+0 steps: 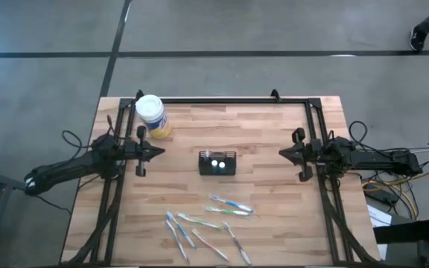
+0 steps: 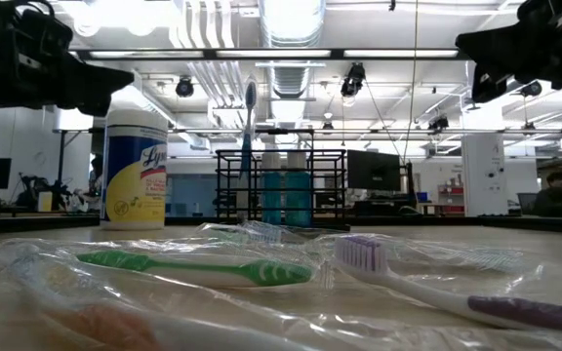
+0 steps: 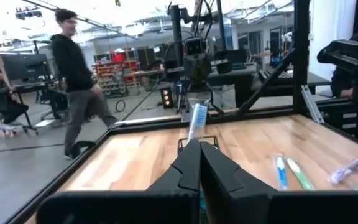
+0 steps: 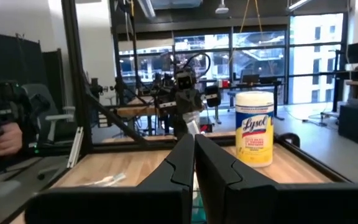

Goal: Pick & Place toothbrushing station
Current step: Put the left blue toothbrush into the mesh organizer

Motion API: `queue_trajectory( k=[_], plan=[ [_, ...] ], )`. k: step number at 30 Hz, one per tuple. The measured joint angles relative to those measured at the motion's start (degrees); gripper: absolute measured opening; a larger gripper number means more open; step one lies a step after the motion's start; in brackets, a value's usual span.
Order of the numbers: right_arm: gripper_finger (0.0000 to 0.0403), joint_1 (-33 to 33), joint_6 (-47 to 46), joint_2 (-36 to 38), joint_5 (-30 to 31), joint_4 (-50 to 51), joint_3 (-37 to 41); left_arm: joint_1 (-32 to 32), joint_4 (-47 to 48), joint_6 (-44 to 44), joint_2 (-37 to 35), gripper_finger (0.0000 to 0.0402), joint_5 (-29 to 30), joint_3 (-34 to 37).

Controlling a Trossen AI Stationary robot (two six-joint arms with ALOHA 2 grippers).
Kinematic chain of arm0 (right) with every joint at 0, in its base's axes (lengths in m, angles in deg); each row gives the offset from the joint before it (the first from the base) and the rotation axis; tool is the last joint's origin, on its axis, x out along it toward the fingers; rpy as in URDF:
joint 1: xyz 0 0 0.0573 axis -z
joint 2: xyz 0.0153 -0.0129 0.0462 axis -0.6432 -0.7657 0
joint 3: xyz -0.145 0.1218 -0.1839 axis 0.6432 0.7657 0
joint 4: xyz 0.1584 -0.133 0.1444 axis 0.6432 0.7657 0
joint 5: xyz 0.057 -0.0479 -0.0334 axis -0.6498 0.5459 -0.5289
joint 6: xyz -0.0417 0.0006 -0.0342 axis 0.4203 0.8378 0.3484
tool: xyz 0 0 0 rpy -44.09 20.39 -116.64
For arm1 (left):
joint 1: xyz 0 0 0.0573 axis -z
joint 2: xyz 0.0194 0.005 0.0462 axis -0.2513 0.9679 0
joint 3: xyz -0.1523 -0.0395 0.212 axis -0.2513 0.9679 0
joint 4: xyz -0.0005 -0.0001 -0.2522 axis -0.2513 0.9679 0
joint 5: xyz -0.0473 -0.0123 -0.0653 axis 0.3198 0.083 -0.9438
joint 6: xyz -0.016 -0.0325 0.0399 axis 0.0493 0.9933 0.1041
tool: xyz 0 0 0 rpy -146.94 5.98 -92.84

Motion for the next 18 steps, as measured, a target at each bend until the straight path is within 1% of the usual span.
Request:
queue_trajectory(
  k=[6,8,10,13,15,18],
  plan=[
    [0.0012,0.0,0.1,0.0,1.5,0.2,0.4,0.0,0.0,-0.4,0.0,0.0010,-0.1,-0.5],
    [0.0012,0.0,0.0,0.0,1.5,0.2,0.5,0.1,0.5,-0.1,0.1,0.0010,1.1,-1.1],
    [0.0012,0.0,0.0,0.0,1.5,0.2,0.5,0.5,2.2,0.9,1.0,0.0007,2.6,-4.1],
    [0.0012,0.0,0.0,0.0,1.5,0.2,0.5,3.4,8.6,-0.2,3.6,0.0004,3.0,-10.5],
    [0.0012,0.0,0.1,-0.1,1.6,0.2,0.5,6.7,11.6,-1.4,6.0,0.0004,4.3,-14.9],
    [0.0012,0.0,0.0,-0.1,1.6,0.8,0.5,13.6,12.3,-2.8,10.3,0.0003,6.6,-21.4]
  ],
)
